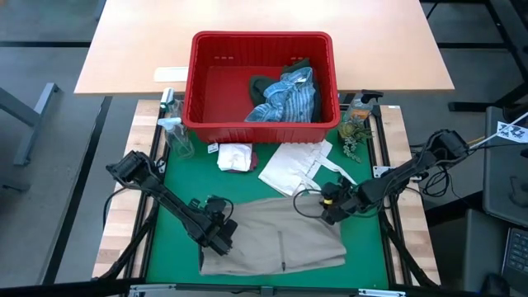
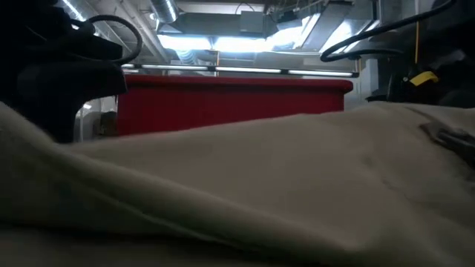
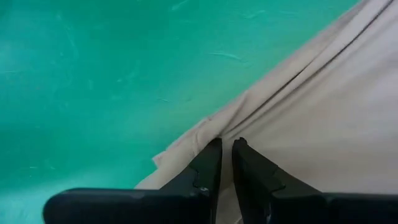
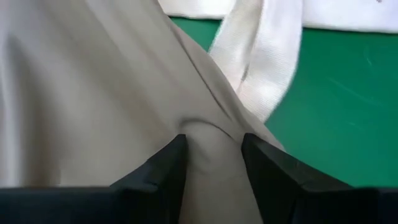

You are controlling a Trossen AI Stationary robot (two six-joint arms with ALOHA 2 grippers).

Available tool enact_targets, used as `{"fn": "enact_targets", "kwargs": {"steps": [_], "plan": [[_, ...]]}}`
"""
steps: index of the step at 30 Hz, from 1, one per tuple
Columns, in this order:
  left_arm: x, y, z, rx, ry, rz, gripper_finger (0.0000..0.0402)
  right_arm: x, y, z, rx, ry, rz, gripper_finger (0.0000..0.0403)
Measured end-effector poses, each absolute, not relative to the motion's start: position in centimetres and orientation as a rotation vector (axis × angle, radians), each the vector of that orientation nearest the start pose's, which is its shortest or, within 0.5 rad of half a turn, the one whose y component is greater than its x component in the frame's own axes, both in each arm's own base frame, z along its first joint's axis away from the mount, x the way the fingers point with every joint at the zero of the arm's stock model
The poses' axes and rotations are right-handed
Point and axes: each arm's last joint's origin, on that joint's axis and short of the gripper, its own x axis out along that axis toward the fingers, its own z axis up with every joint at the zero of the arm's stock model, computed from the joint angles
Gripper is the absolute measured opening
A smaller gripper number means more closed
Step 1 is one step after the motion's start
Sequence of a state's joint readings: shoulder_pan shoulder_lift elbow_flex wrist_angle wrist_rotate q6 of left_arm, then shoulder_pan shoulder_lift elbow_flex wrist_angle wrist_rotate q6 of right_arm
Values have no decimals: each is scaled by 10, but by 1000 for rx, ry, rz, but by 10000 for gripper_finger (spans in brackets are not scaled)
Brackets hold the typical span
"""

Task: Fold Laundry from Bin
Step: Fold the gray shorts

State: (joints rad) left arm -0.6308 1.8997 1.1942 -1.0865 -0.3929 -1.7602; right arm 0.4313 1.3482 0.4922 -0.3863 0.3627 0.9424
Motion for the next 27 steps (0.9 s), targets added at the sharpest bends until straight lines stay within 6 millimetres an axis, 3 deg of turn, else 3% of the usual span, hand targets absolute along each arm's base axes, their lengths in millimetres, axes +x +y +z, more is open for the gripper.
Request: {"fn": "enact_targets", "kwargs": {"steps": [6, 17, 22, 27], "plan": [[253, -173, 156, -548, 1120, 1060, 39, 180, 72, 146, 339, 1071, -466, 163], [240, -181, 195, -646, 1058, 899, 39, 181, 70, 183, 279, 1036, -480, 163], [245, -199, 201, -744, 1007, 724, 39, 189, 75, 192, 272, 997, -392, 163], [256, -229, 208, -850, 920, 431, 39, 197, 85, 196, 391, 1018, -167, 163]]}}
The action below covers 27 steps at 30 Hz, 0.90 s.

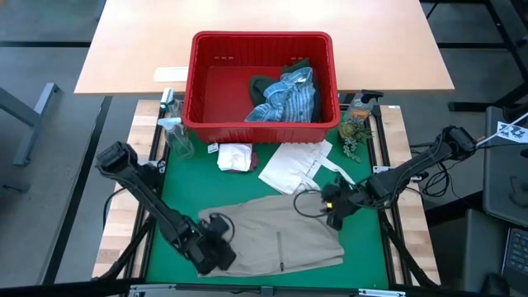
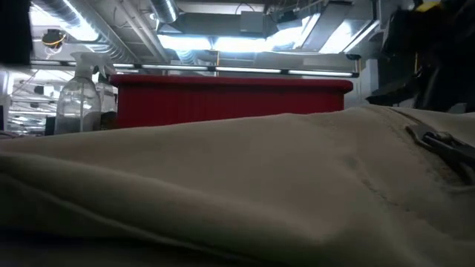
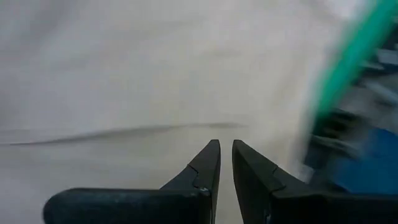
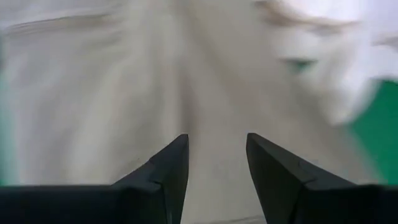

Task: Fold Laundry from Bin
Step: Fold the gray shorts

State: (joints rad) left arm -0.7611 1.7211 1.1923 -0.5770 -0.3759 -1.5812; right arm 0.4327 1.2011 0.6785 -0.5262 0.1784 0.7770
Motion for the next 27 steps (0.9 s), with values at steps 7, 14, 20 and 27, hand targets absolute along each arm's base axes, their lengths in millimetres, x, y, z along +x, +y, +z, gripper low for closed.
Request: {"fn": "enact_targets", "kwargs": {"steps": [7, 14, 20, 27], "plan": [[254, -260, 222, -933, 815, 191, 39, 190, 122, 203, 445, 1029, 145, 163], [243, -270, 220, -892, 783, 189, 39, 175, 153, 199, 329, 942, 146, 163], [241, -286, 190, -856, 912, 170, 39, 171, 170, 174, 265, 1060, 133, 163], [233, -304, 144, -883, 1195, 181, 39, 168, 182, 145, 226, 1237, 164, 163]]}}
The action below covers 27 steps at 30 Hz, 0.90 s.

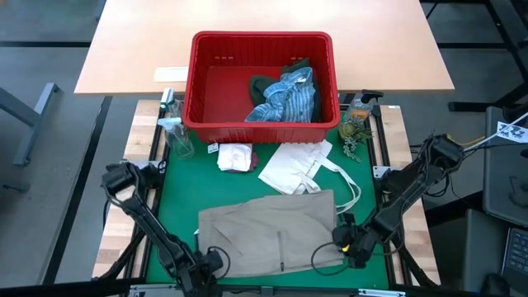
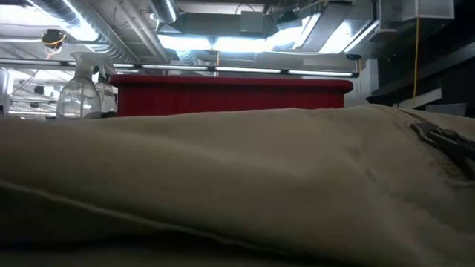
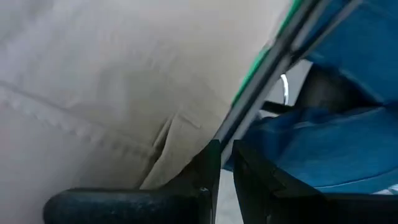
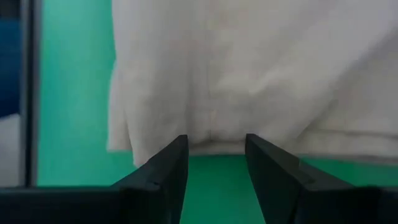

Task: Fold Laundry from Bin
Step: Fold the gray shorts

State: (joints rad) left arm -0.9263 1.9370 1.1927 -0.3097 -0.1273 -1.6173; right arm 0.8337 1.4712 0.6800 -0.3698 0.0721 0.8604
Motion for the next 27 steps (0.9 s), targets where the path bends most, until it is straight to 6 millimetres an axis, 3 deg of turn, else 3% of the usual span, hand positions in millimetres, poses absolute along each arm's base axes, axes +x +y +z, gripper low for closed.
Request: {"fn": "enact_targets", "kwargs": {"steps": [7, 15, 21, 27], "plan": [[227, -310, 137, -864, 1233, 174, 39, 168, 184, 140, 243, 1305, 203, 163], [226, -313, 140, -935, 1345, 126, 39, 164, 183, 153, 285, 1306, 278, 163], [228, -315, 165, -1006, 1274, 18, 39, 161, 179, 172, 328, 1245, 331, 163], [231, -310, 179, -1015, 1079, 67, 39, 157, 174, 189, 343, 1167, 374, 163]]}}
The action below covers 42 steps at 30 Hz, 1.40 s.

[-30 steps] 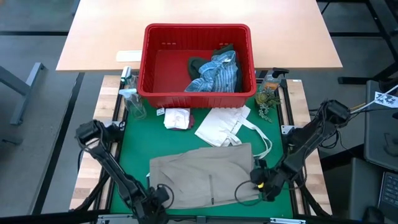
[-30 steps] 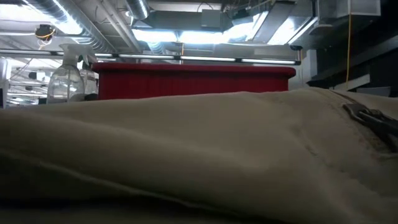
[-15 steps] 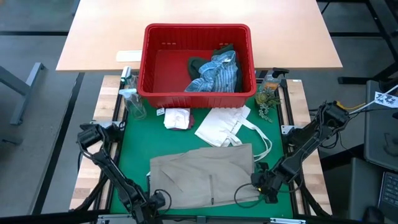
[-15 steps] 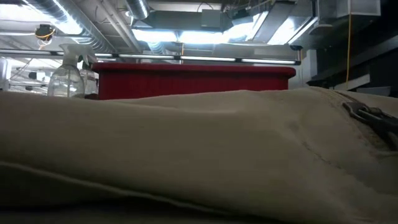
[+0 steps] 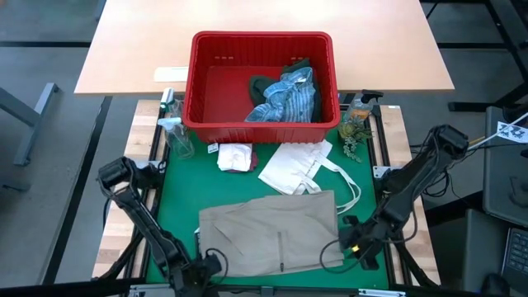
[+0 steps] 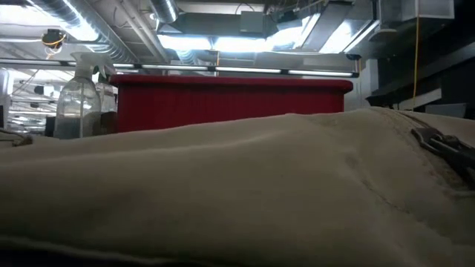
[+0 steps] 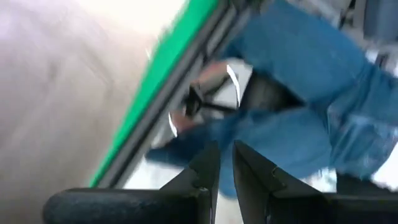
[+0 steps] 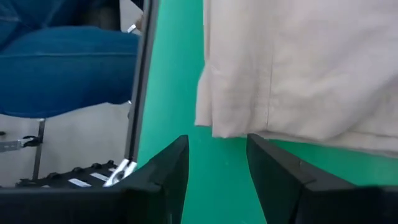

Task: Fold Laundry from Bin
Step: Fold the gray shorts

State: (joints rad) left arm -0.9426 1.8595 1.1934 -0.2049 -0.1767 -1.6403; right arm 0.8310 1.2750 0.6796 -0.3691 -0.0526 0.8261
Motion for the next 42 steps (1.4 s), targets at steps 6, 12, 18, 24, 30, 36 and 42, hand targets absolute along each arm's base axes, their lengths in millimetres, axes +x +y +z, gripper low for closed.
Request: {"fn": "enact_targets", "kwargs": {"steps": [6, 12, 18, 24, 30, 36, 42], "plan": [[233, -307, 169, -975, 1070, 135, 39, 154, 170, 200, 344, 1105, 399, 163], [226, -294, 149, -917, 1160, 362, 39, 155, 168, 203, 309, 1054, 373, 163], [209, -272, 144, -780, 1277, 643, 39, 156, 168, 203, 226, 1012, 382, 163], [185, -241, 145, -537, 1335, 1020, 39, 158, 166, 203, 151, 950, 345, 163], [173, -221, 156, -393, 1237, 1289, 39, 163, 161, 204, 82, 891, 286, 163], [175, -224, 155, -417, 1241, 1254, 39, 166, 160, 205, -5, 859, 331, 163], [188, -246, 162, -497, 1179, 1009, 39, 166, 160, 205, -53, 844, 347, 163]]}}
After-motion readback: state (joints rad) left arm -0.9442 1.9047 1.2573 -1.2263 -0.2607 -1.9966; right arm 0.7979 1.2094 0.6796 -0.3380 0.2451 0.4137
